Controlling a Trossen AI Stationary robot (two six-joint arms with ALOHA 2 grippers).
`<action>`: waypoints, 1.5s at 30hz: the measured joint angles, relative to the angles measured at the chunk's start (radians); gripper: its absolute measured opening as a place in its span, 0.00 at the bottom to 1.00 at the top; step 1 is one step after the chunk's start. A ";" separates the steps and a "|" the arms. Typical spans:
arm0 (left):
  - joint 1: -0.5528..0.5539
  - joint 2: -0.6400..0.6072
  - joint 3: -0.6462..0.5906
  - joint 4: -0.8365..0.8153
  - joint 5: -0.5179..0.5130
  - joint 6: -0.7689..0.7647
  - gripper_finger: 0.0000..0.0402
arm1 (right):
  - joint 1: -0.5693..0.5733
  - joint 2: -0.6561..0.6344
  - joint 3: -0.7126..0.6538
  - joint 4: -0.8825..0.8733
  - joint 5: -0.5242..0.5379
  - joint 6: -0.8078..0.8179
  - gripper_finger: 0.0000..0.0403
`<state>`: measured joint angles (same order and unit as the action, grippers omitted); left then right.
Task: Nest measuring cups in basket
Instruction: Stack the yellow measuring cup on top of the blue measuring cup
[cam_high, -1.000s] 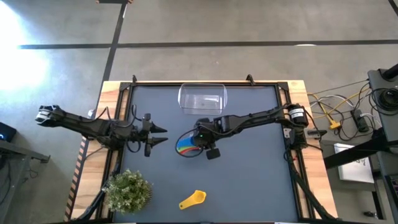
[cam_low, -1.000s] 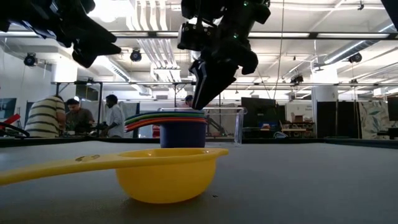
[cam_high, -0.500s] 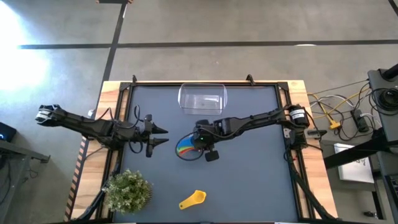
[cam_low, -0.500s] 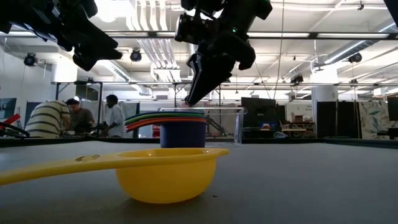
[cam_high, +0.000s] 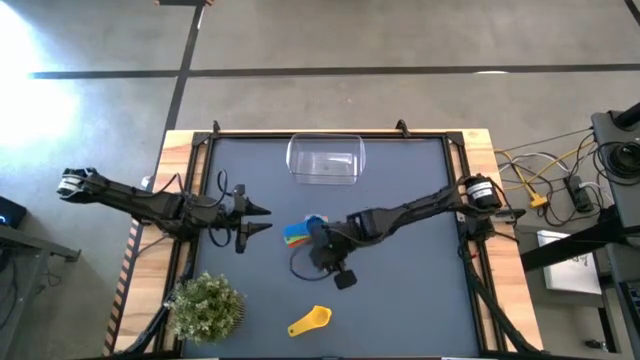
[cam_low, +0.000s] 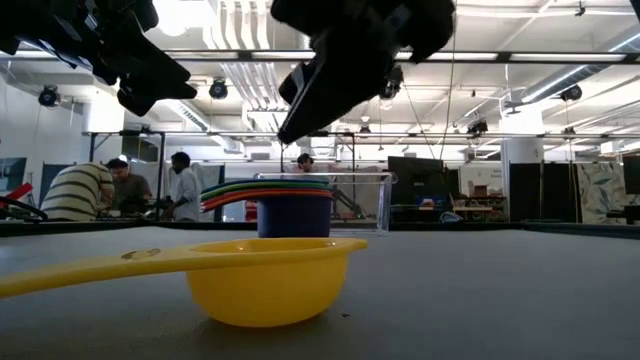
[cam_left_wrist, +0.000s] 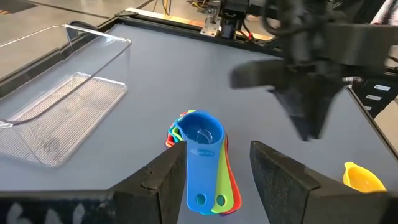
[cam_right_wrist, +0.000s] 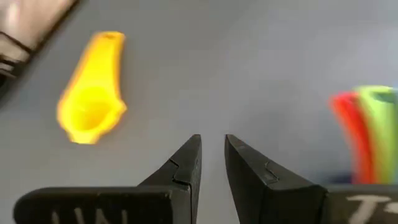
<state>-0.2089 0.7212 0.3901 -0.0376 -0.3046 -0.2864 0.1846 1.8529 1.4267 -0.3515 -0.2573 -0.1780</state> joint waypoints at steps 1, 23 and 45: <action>0.000 0.000 0.000 0.000 0.000 0.000 0.40 | 0.017 0.004 -0.006 0.012 -0.005 0.006 0.15; 0.000 0.020 0.000 0.015 0.000 -0.004 0.40 | 0.132 0.016 -0.053 0.207 -0.002 0.136 0.35; -0.008 0.032 0.000 0.009 0.001 -0.069 0.40 | 0.165 0.207 0.079 0.190 0.046 0.236 0.49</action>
<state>-0.2166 0.7529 0.3904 -0.0289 -0.3037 -0.3550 0.3496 2.0604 1.5057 -0.1610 -0.2115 0.0583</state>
